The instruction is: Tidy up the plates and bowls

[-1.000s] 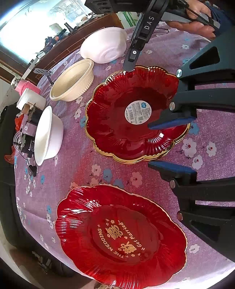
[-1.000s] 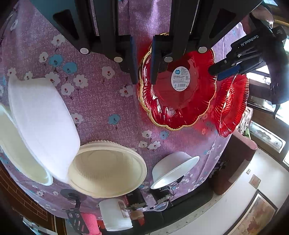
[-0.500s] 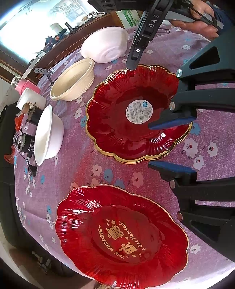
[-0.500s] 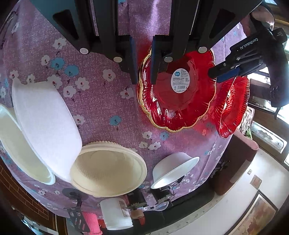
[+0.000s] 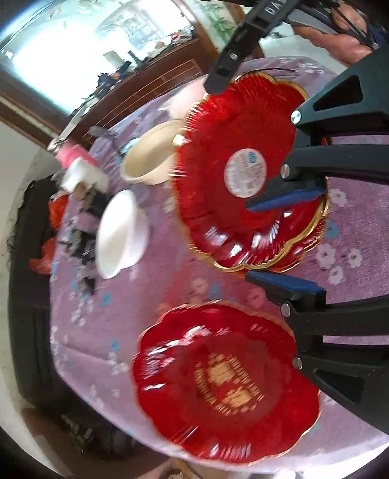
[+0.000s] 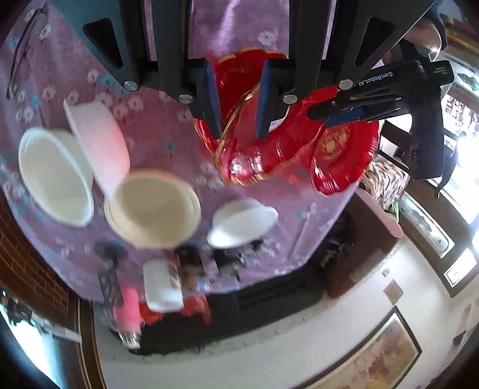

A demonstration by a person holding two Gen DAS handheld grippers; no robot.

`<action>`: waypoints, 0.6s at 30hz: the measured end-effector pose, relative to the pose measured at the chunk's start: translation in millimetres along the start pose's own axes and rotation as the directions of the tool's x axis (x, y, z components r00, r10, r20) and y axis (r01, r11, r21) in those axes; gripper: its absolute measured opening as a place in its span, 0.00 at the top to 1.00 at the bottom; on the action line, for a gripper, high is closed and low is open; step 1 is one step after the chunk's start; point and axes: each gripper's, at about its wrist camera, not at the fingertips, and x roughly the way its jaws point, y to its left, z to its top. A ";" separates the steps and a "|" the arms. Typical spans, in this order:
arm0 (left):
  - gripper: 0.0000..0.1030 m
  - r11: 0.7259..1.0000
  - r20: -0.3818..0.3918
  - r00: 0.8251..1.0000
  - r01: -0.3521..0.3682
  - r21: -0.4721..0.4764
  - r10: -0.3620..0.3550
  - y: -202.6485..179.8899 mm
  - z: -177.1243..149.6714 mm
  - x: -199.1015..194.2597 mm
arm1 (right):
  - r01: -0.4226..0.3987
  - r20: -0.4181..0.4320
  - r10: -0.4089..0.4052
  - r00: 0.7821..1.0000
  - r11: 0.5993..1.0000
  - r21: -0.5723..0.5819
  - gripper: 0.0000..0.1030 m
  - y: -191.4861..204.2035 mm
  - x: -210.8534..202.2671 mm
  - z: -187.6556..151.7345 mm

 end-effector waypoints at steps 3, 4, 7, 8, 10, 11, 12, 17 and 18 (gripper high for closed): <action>0.54 0.998 0.075 0.995 -0.059 -0.034 0.061 6.8 25.7 -4.4 | 0.020 0.015 -0.020 1.000 1.000 0.019 0.73 4.6 23.4 15.3; 0.51 0.997 0.088 0.993 -0.071 -0.043 0.075 9.5 33.2 -3.3 | 0.028 0.021 -0.028 0.999 1.000 0.013 0.73 8.3 37.3 23.7; 0.51 0.993 0.038 0.996 -0.071 -0.099 0.075 29.7 49.9 9.7 | 0.024 -0.039 -0.022 0.999 0.999 0.047 0.74 2.6 81.3 40.9; 0.51 0.991 0.027 0.998 -0.052 -0.123 0.055 36.3 49.2 10.4 | 0.031 -0.066 -0.026 0.997 0.997 0.075 0.74 -3.5 90.8 42.1; 0.51 0.994 0.026 0.999 -0.035 -0.106 0.038 41.0 39.2 5.1 | 0.037 -0.084 -0.030 0.996 0.996 0.081 0.74 -11.0 91.2 36.5; 0.51 0.996 0.026 0.999 -0.039 -0.083 0.041 40.6 32.1 2.3 | 0.031 -0.080 -0.025 0.997 0.997 0.069 0.74 -13.1 87.9 33.4; 0.51 0.998 0.024 0.999 -0.028 -0.055 0.029 39.6 20.5 -0.8 | 0.040 -0.080 -0.036 0.996 0.998 0.051 0.74 -15.1 84.5 28.1; 0.51 0.997 -0.065 0.996 0.066 0.025 -0.065 30.8 -31.9 2.8 | 0.033 -0.185 -0.024 0.983 0.998 0.046 0.74 -42.3 82.9 -4.1; 0.51 0.997 -0.071 0.996 0.061 0.037 -0.059 27.9 -41.2 3.5 | 0.021 -0.205 -0.011 0.979 0.999 0.046 0.74 -47.2 82.8 -11.2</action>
